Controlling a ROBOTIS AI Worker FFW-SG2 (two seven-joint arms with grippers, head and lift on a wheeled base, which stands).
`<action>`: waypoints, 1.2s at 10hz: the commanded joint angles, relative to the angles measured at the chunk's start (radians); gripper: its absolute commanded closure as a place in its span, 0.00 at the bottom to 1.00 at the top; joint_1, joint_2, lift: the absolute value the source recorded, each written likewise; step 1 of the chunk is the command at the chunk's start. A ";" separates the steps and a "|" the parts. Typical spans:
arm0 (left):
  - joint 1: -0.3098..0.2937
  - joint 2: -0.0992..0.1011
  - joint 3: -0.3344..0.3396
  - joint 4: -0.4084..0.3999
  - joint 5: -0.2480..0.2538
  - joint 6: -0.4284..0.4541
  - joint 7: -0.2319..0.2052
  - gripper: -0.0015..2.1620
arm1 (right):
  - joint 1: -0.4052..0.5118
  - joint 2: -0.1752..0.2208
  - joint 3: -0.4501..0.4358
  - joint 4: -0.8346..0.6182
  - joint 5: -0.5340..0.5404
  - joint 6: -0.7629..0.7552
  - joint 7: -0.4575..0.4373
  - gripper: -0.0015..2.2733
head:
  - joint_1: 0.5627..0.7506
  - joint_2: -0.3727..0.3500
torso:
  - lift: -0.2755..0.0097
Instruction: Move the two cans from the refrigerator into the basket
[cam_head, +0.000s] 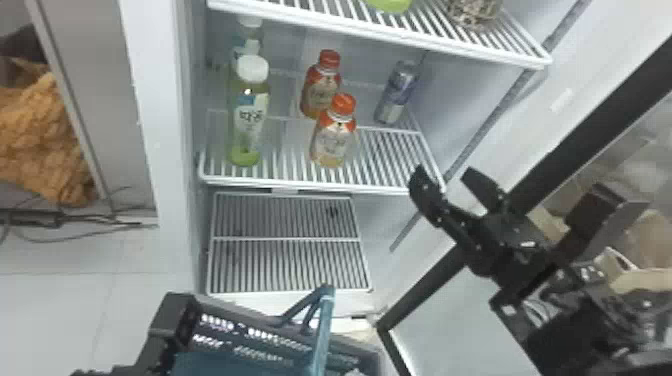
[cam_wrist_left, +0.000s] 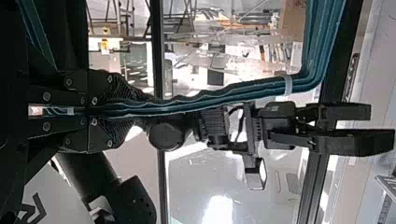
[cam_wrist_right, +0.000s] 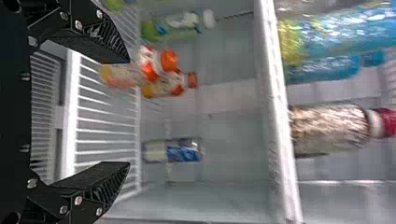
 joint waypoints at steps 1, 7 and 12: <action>-0.001 0.000 0.000 0.004 0.000 0.013 0.000 0.56 | -0.034 0.000 0.011 0.078 0.021 -0.114 0.000 0.11 | 0.70 0.03 | 0.03; -0.006 0.000 -0.004 0.007 0.002 0.013 0.001 0.56 | -0.169 -0.014 0.087 0.375 0.043 -0.411 -0.017 0.12 | 0.70 0.03 | 0.03; -0.009 0.000 -0.006 0.007 0.002 0.013 0.003 0.56 | -0.326 -0.035 0.161 0.608 0.049 -0.546 -0.060 0.11 | 0.70 0.03 | 0.03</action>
